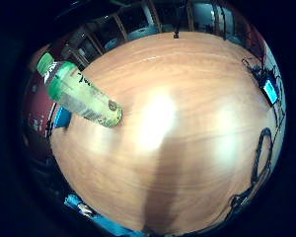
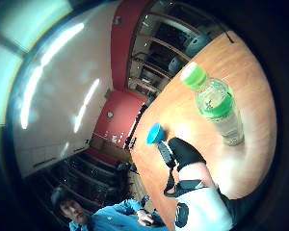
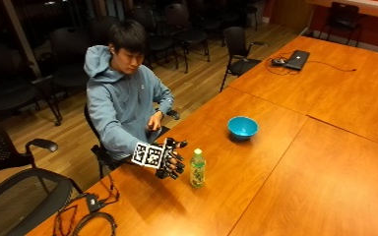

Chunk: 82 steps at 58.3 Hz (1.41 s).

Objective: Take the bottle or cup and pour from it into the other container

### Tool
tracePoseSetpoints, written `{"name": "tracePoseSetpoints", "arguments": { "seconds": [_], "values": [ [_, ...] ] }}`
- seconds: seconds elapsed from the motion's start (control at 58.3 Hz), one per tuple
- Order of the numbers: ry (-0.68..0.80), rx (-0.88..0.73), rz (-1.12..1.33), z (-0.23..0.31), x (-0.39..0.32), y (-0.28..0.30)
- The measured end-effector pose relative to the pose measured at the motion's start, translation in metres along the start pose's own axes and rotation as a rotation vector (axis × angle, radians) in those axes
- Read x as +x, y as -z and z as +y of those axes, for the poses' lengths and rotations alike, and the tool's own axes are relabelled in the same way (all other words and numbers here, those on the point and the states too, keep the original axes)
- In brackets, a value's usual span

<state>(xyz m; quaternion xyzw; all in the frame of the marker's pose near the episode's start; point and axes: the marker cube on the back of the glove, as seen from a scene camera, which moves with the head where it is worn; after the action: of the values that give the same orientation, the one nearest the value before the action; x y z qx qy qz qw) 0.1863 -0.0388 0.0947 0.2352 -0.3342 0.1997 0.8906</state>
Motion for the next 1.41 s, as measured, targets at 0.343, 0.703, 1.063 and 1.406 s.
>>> {"name": "tracePoseSetpoints", "arguments": {
  "seconds": [0.343, 0.703, 1.063, 1.406],
  "values": [
    [-0.04, -0.011, -0.187, -0.026, 0.006, -0.032],
    [-0.071, 0.032, -0.374, -0.046, 0.002, -0.067],
    [-0.104, 0.125, -0.485, -0.065, -0.004, -0.103],
    [-0.107, 0.189, -0.485, -0.075, -0.02, -0.13]
  ]
}}
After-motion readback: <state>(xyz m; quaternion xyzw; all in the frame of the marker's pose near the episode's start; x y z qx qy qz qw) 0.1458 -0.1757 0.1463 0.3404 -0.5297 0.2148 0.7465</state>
